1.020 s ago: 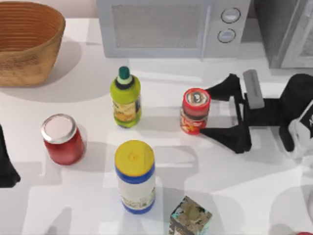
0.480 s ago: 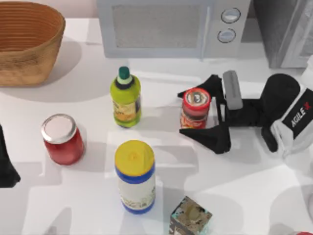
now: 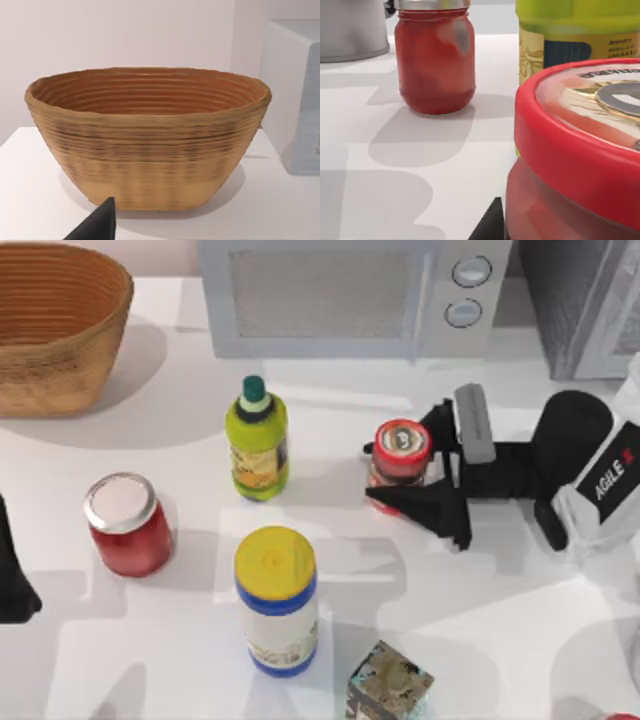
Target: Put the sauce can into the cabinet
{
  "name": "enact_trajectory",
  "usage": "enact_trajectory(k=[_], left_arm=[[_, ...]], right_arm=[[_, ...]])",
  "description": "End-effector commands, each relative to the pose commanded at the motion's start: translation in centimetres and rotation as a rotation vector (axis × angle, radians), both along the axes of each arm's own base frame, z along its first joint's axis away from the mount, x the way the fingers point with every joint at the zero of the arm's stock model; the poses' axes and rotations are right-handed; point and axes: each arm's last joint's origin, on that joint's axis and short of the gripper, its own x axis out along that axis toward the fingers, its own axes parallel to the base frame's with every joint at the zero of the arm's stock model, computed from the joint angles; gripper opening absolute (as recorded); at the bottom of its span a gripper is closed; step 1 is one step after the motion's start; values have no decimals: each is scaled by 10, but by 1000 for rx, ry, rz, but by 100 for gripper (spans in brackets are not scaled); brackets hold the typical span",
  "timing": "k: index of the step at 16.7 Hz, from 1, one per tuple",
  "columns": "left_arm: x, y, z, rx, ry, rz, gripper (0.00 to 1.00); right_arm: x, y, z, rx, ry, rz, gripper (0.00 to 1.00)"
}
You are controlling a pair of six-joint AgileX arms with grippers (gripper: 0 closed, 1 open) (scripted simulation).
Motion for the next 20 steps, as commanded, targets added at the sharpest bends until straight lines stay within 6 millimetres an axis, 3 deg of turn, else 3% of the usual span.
enact_trajectory(k=[5,6,16,18,20], left_arm=[[0,0,0,0,0,0,100],[0,0,0,0,0,0,100],[0,0,0,0,0,0,100],[0,0,0,0,0,0,100],[0,0,0,0,0,0,100]], right_arm=[[0,0,0,0,0,0,2],[0,0,0,0,0,0,0],[1,-1,4,-1,6,-4,0],[4,-1,21,-4,18,-5,0],[7,0,51,-3,12,-4,0]])
